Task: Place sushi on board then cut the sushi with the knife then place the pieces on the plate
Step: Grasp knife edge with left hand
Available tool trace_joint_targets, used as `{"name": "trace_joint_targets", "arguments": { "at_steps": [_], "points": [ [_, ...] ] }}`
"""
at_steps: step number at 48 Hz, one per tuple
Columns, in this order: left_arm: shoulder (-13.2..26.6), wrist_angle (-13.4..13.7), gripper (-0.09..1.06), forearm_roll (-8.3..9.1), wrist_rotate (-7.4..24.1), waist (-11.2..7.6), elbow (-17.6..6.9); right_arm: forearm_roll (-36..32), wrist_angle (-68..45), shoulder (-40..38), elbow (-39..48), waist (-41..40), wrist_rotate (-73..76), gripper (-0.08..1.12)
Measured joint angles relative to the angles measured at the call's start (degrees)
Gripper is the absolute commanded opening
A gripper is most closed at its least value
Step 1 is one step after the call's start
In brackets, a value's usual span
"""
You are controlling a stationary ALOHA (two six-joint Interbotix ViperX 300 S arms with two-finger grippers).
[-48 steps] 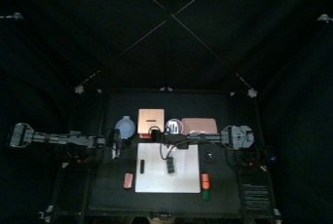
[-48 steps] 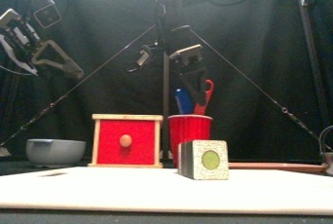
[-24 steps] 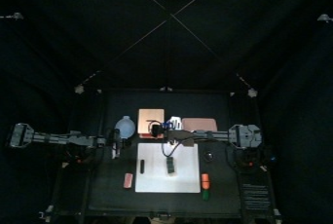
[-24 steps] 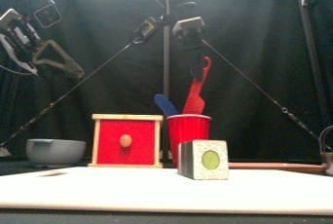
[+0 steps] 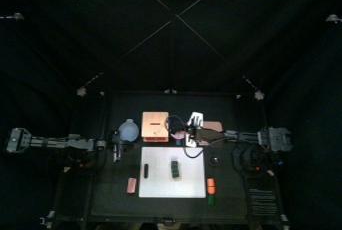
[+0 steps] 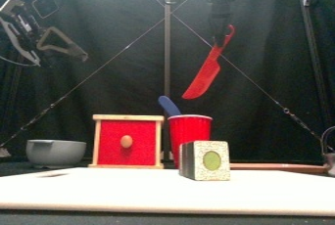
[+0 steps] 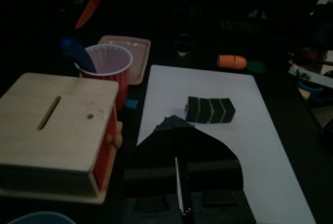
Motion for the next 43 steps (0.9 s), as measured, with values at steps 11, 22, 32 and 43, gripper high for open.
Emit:
{"name": "trace_joint_targets", "arguments": {
  "at_steps": [11, 22, 32, 43],
  "points": [
    [-0.09, -0.09, -0.03, 0.09, 0.0, 0.0, -2.46, -2.37, -4.04, -9.49, 8.79, 7.03, 6.94, 0.34],
    [-0.09, -0.26, -0.02, 0.09, 0.0, 0.0, -2.72, -2.55, -11.07, -15.64, 15.73, 12.13, 15.73, 0.34],
    [-0.09, -0.35, -0.02, 0.18, 0.0, -0.18, -2.72, -2.64, -22.15, -20.04, 22.15, 14.94, 25.22, 0.34],
    [0.0, -0.35, 0.13, 0.7, 0.0, -0.53, -3.34, -2.64, -38.5, -25.05, 33.84, 16.96, 31.82, 0.34]
  ]
}}
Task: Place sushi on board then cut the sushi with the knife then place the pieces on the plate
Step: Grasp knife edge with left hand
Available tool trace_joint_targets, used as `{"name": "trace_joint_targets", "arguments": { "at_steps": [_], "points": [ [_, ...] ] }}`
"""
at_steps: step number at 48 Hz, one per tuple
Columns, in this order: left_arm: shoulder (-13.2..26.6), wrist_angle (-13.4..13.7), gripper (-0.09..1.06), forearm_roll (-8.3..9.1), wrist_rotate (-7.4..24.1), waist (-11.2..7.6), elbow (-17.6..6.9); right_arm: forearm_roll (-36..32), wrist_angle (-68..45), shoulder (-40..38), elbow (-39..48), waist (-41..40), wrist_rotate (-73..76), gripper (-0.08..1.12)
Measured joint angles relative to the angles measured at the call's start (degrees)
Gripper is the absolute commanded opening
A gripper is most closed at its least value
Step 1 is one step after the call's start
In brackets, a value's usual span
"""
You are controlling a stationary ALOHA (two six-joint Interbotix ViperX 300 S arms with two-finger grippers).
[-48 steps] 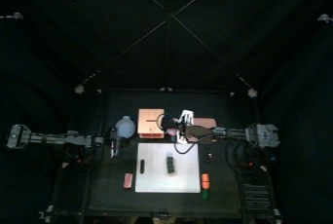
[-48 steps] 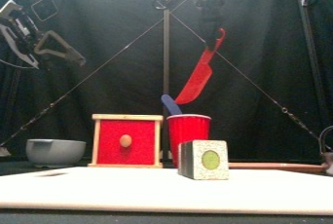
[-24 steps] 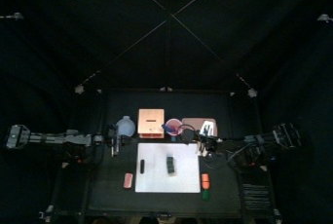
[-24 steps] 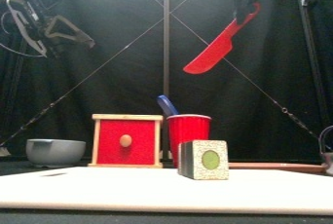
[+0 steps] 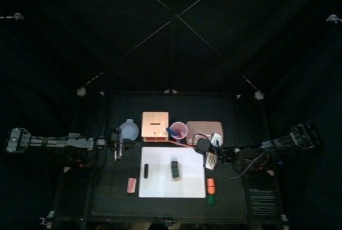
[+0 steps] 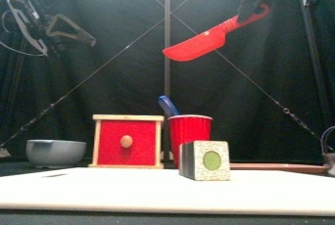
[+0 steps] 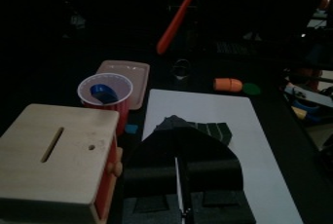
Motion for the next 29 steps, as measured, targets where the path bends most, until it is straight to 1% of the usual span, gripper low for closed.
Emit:
{"name": "trace_joint_targets", "arguments": {
  "at_steps": [8, 14, 18, 21, 25, 29],
  "points": [
    [0.7, 0.0, 0.38, 0.0, 0.0, -1.76, -1.23, -0.09, -11.25, -2.9, 8.17, 0.09, 0.44, 0.34],
    [1.85, 0.09, 0.59, 0.0, 0.09, -4.31, -2.2, 0.18, -22.24, -4.13, 14.33, -0.18, 0.7, 0.34],
    [3.6, 0.18, 0.72, 0.0, -0.09, -6.42, -3.08, 0.44, -28.39, -3.96, 17.23, -1.05, 0.44, 0.34],
    [5.1, 0.18, 0.81, 0.0, -0.09, -7.65, -3.78, 0.79, -32.08, -3.52, 18.72, -1.58, 0.44, 0.34],
    [7.47, 0.44, 0.9, 0.0, -0.09, -8.7, -5.01, 0.79, -35.68, -2.55, 19.78, -2.64, 0.44, 0.34],
    [9.05, 1.05, 0.95, 0.0, -0.09, -9.05, -6.33, 0.79, -37.09, -1.85, 20.3, -3.43, 0.26, 0.34]
  ]
}}
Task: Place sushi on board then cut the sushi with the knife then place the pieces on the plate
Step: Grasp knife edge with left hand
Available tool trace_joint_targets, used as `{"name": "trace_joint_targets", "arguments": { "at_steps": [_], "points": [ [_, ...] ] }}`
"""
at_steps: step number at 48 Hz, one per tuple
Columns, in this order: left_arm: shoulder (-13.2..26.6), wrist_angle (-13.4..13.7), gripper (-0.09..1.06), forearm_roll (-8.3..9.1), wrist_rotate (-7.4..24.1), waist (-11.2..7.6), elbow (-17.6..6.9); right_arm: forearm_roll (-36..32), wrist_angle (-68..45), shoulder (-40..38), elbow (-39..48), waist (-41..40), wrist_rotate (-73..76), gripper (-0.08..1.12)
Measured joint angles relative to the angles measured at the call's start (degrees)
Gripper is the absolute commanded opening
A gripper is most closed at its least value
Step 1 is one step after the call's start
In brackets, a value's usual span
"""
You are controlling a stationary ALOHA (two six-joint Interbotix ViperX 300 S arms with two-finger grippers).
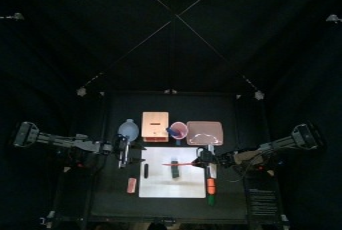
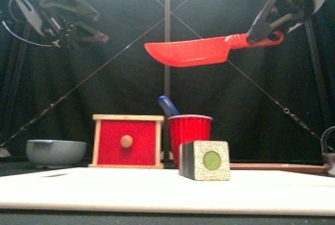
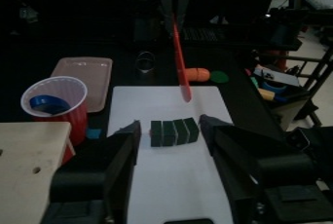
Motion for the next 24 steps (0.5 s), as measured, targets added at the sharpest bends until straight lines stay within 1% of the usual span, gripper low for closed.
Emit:
{"name": "trace_joint_targets", "arguments": {
  "at_steps": [8, 14, 24],
  "points": [
    [4.13, 2.99, 0.95, 0.0, 0.09, -0.7, -3.52, -0.62, -0.7, 2.29, 0.26, -0.79, -0.44, 0.34],
    [8.17, 5.98, 0.95, 0.09, -0.09, -0.88, -6.42, -1.76, -0.97, 3.78, 0.26, -1.14, -0.53, 0.34],
    [14.68, 8.88, 0.95, 0.0, -0.09, -1.41, -10.63, -2.29, -1.14, 5.98, -0.26, -2.37, -0.44, 0.34]
  ]
}}
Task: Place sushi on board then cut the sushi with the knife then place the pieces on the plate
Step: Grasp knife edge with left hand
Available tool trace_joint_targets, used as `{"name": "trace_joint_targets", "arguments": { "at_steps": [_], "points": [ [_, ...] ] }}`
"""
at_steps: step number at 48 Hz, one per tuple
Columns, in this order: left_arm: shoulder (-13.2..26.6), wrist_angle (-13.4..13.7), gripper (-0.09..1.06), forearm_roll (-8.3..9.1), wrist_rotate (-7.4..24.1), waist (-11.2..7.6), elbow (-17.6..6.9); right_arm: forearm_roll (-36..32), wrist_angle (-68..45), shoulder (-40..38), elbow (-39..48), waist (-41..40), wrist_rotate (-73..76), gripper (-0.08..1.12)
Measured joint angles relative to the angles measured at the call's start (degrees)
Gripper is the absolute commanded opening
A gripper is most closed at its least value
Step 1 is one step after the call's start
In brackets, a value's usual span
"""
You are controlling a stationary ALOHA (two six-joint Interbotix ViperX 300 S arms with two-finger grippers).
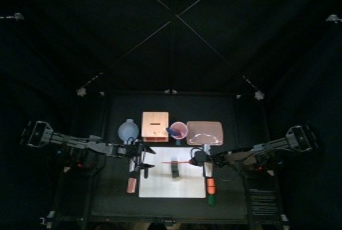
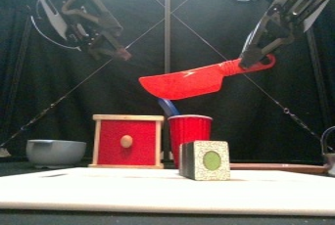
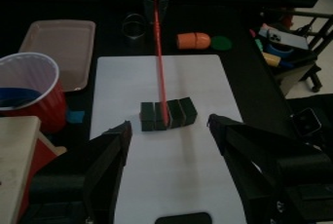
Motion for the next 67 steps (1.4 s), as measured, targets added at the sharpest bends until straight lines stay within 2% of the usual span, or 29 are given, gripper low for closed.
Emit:
{"name": "trace_joint_targets", "arguments": {
  "at_steps": [8, 16, 20, 27, 36, 42, 48, 67],
  "points": [
    [5.27, 2.2, 0.95, 0.88, 0.18, -0.26, -2.37, -0.88, -0.7, 1.23, -0.7, -0.53, 0.09, 0.34],
    [9.05, 2.37, 0.95, 2.72, 0.18, -0.35, -4.48, -1.23, -1.93, 2.2, -1.23, -0.62, 0.09, 0.34],
    [10.99, 2.37, 0.94, 2.81, -0.09, -0.18, -5.63, -1.32, -2.46, 2.81, -1.32, -0.62, 0.09, 0.34],
    [13.62, 2.29, 0.94, 2.11, 0.0, -0.18, -7.12, -1.23, -2.9, 4.13, -1.49, -0.62, 0.09, 0.34],
    [15.82, 2.37, 0.92, 0.97, -0.26, 0.7, -8.35, -1.32, -2.9, 4.66, -1.67, -0.62, 0.09, 0.34],
    [16.61, 2.37, 0.86, -2.29, -0.09, 1.41, -8.88, -1.23, -2.99, 4.75, -1.58, -0.62, 0.09, 0.34],
    [16.96, 2.29, 0.81, -4.31, -0.26, 2.2, -8.88, -1.32, -2.9, 4.75, -1.58, -0.7, 0.0, 0.34],
    [18.98, 2.37, 0.76, -4.48, -0.09, 2.46, -9.23, -1.41, -2.99, 4.75, -1.67, -0.79, 0.09, 0.34]
  ]
}}
